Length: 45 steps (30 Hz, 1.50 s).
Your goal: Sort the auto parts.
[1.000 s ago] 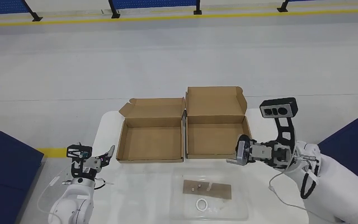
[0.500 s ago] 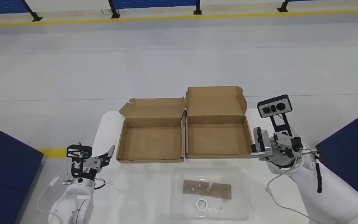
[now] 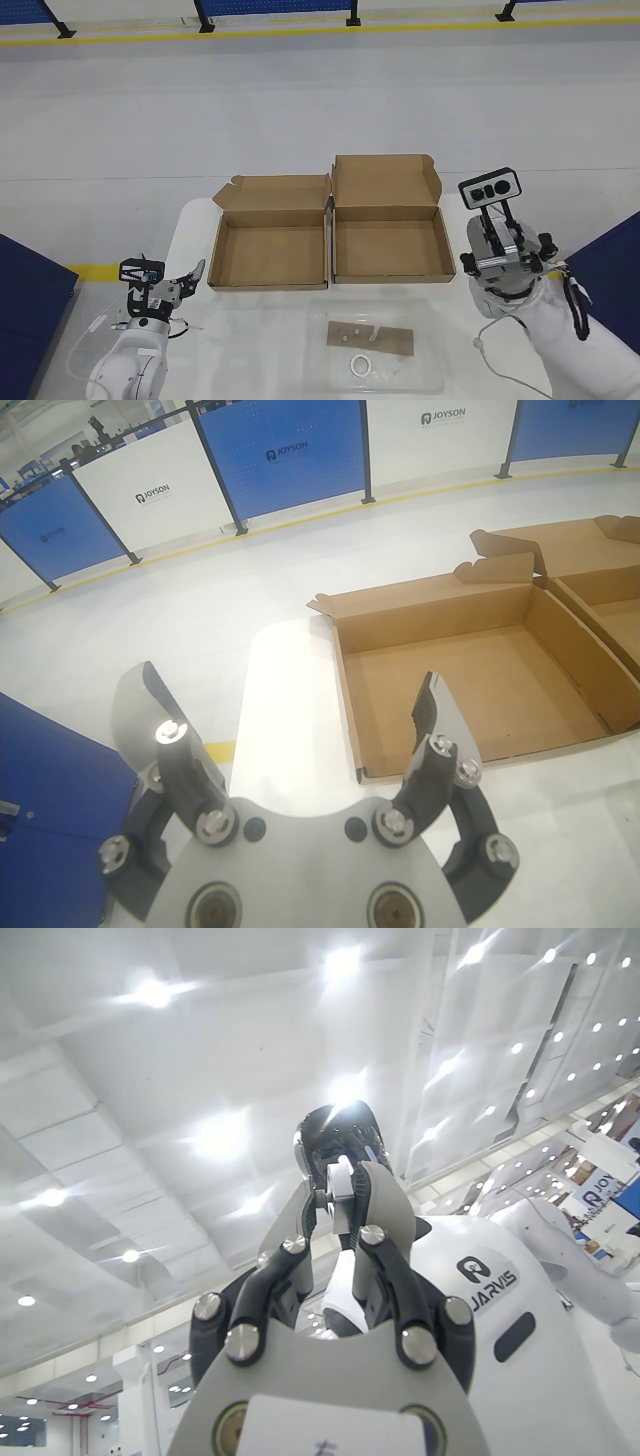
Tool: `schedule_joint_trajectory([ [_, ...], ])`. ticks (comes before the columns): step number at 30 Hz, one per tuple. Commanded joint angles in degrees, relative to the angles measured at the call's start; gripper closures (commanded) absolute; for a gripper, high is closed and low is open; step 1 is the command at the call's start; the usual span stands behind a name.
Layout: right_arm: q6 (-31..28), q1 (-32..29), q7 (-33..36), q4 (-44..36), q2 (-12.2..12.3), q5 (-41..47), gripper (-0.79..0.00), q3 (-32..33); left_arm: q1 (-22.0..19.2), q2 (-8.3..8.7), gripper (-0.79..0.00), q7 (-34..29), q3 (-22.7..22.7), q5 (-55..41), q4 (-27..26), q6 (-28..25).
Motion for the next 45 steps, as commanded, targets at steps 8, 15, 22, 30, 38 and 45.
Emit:
schedule_joint_trajectory([
  [8,3.8,-0.6,3.5,0.6,-2.1,0.7,0.000,1.3,0.0,0.00,-0.785,0.0,0.0,0.0,0.0,0.0],
  [15,4.2,-0.8,1.2,0.6,-2.2,-2.2,0.000,2.3,0.0,0.00,-0.785,0.0,0.0,0.0,0.0,0.0],
  [22,4.4,-2.4,-3.7,0.0,-2.5,-13.4,0.000,6.3,0.0,0.00,-0.785,0.0,0.0,0.0,0.0,0.0],
  [30,4.4,-5.1,-7.2,-0.5,-3.1,-20.6,0.000,10.3,0.0,0.00,-0.785,0.0,0.0,0.0,0.0,0.0],
  [38,4.7,-7.7,-3.8,-2.6,-4.7,-12.1,0.000,12.6,0.0,0.00,-0.785,0.0,0.0,0.0,0.0,0.0],
  [45,6.6,-8.8,-1.2,-2.8,-6.2,-6.8,0.000,14.1,0.0,0.00,-0.785,0.0,0.0,0.0,0.0,0.0],
])
